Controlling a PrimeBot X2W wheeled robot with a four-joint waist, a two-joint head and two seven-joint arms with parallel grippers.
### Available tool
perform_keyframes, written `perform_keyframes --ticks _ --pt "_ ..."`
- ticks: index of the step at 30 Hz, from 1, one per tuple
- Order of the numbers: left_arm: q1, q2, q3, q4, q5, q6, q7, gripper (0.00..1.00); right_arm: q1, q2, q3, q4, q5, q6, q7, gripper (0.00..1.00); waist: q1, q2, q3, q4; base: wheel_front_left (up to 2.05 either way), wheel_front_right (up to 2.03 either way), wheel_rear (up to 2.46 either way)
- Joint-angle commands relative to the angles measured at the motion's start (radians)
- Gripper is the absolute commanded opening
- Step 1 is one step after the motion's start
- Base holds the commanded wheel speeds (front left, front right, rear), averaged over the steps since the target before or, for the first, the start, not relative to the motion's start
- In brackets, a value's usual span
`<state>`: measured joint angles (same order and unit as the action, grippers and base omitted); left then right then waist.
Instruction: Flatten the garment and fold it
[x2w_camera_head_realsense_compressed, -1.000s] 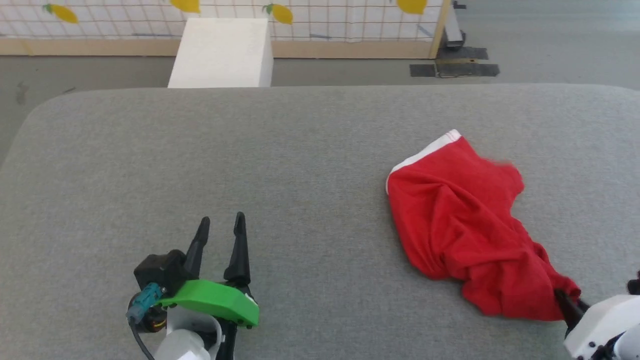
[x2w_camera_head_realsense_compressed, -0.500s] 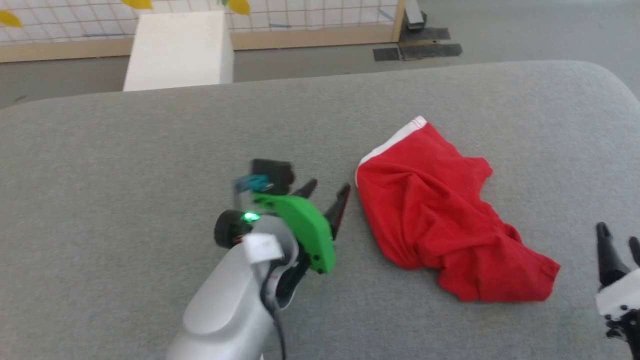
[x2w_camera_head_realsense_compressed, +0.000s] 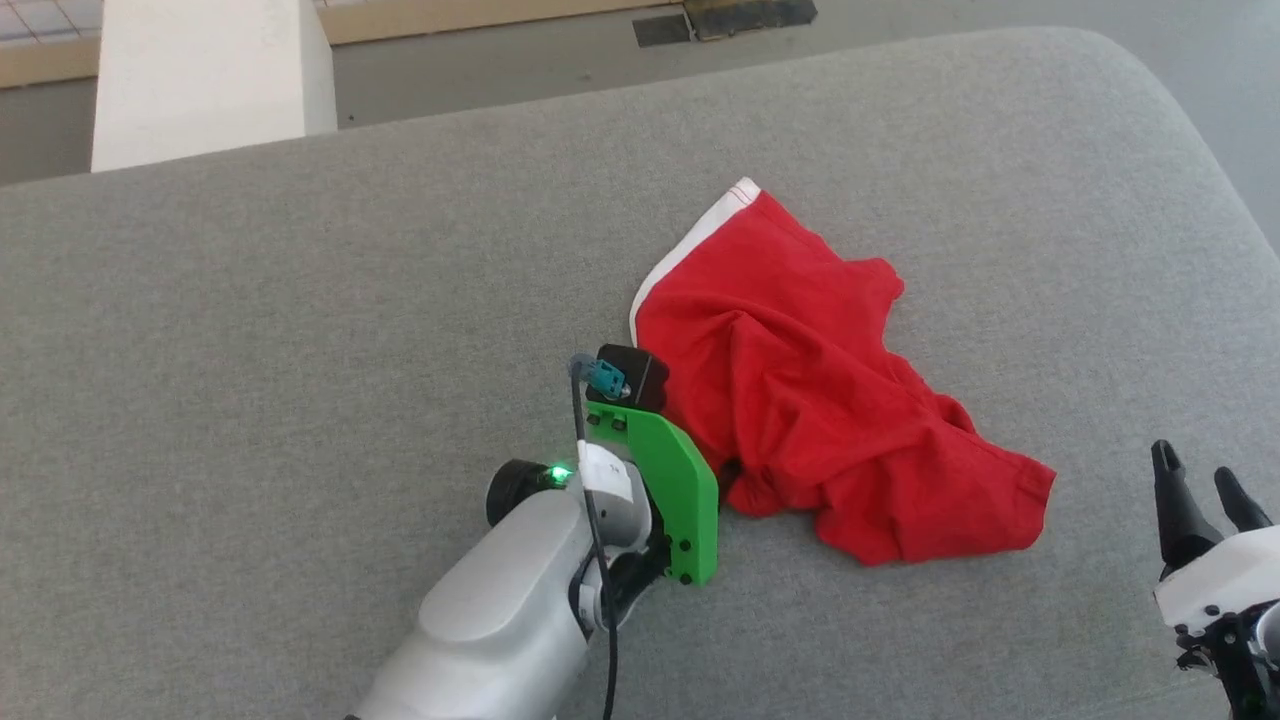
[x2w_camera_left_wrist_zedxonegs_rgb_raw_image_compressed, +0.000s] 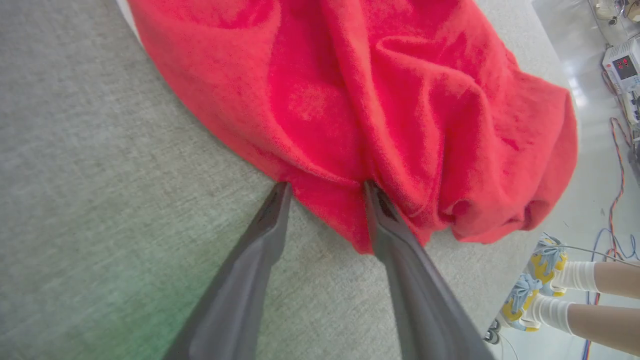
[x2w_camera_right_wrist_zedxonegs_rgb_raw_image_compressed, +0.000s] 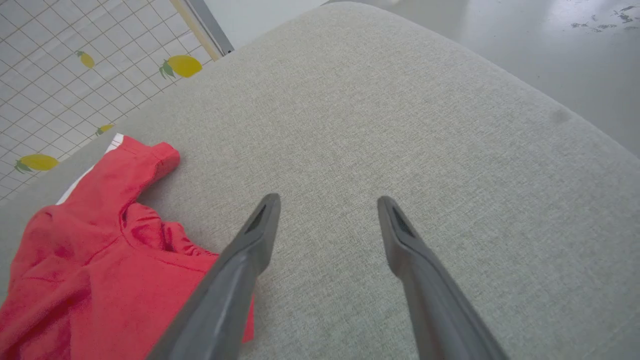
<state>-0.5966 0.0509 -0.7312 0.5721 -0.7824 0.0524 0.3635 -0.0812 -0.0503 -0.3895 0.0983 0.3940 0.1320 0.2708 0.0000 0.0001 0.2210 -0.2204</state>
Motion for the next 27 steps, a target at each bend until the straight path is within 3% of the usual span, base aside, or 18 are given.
perform_keyframes --ticks 1,8,12,14,21,24,25,26,27 --pt "-0.014 -0.001 -0.005 0.000 -0.015 -0.004 -0.017 0.00 -0.004 0.000 0.002 0.003 -0.006 -0.001 -0.008 1.00 0.0000 -0.0001 -0.003 0.016 0.00 0.00 0.00" --pt "-0.029 0.006 0.079 -0.032 -0.091 -0.002 -0.171 0.00 0.000 0.000 0.014 0.004 -0.008 -0.001 -0.009 1.00 0.0000 -0.0001 -0.055 0.106 0.00 0.00 0.00" --pt "-0.008 0.073 0.147 -0.114 -0.105 0.021 -0.223 0.00 0.013 0.000 0.019 0.015 -0.009 -0.001 -0.007 1.00 0.0000 -0.0001 -0.090 0.160 0.00 0.00 0.00" --pt "0.022 0.122 0.176 -0.172 -0.110 0.051 -0.222 0.00 0.020 0.000 0.019 0.020 -0.009 -0.001 -0.009 1.00 0.0000 -0.0001 -0.106 0.186 0.00 0.00 0.00" --pt "0.252 0.321 0.256 -0.357 -0.117 0.229 -0.150 0.00 0.034 0.000 0.029 0.026 -0.011 -0.001 -0.010 1.00 0.0000 -0.0001 -0.134 0.241 0.00 0.00 0.00" --pt "0.347 0.331 0.279 -0.410 -0.164 0.253 -0.134 0.00 0.040 0.000 0.029 0.026 -0.015 -0.001 -0.008 1.00 0.0000 -0.0001 -0.136 0.266 0.00 0.00 0.00" --pt "0.372 0.332 0.279 -0.425 -0.174 0.256 -0.129 0.92 0.042 0.000 0.031 0.025 -0.017 -0.001 -0.005 1.00 0.0000 -0.0001 -0.135 0.273 0.00 0.00 0.00" --pt "0.385 0.327 0.283 -0.439 -0.184 0.255 -0.131 1.00 0.042 0.000 0.033 0.024 -0.020 -0.001 -0.003 1.00 0.0000 -0.0001 -0.134 0.280 0.00 0.00 0.00" --pt "0.395 0.321 0.292 -0.456 -0.190 0.254 -0.147 1.00 0.041 0.000 0.036 0.022 -0.023 -0.001 -0.001 1.00 0.0000 -0.0001 -0.135 0.287 0.00 0.00 0.00"
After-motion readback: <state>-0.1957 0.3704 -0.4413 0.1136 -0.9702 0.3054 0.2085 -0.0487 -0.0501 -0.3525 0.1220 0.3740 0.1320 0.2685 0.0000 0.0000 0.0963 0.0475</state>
